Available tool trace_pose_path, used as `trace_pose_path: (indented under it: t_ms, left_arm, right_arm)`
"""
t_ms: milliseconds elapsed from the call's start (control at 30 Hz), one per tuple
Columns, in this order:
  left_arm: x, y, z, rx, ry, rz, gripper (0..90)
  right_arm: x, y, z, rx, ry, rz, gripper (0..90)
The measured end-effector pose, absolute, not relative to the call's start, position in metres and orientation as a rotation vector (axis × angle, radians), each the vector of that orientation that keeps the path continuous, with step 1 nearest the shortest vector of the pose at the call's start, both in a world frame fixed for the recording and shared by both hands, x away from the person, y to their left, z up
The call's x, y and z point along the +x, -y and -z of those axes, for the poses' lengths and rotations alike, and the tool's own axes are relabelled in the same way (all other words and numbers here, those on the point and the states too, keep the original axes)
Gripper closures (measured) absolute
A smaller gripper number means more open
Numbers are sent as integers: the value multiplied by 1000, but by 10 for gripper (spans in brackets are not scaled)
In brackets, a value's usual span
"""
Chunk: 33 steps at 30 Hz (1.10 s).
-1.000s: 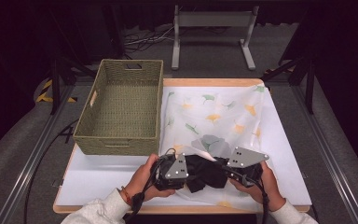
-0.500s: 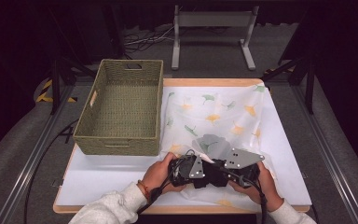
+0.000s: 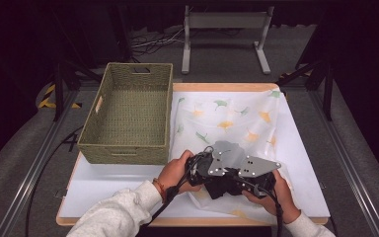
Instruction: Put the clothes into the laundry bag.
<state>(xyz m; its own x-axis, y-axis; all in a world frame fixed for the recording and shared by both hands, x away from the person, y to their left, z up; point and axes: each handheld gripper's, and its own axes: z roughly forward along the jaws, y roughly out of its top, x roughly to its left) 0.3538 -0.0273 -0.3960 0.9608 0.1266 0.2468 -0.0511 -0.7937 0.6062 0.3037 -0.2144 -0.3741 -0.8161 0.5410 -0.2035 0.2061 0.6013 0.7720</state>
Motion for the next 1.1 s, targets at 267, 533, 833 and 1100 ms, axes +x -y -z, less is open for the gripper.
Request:
trace_pose_path:
  t_ms: [267, 533, 833, 1100]
  left_arm:
    - [363, 23, 408, 2404, -106, -449, 899]
    - [370, 26, 411, 2384, -165, -528, 900]
    - [347, -7, 390, 2308, -136, -333, 861]
    - [320, 2, 405, 2387, 39, -241, 899]
  right_arm:
    - [306, 215, 377, 621, -2417, -1079, 888]
    - [307, 216, 377, 636, -2408, -1082, 888]
    - [305, 224, 369, 652, -2370, -1144, 888]
    - [303, 220, 361, 642, -2365, -1211, 888]
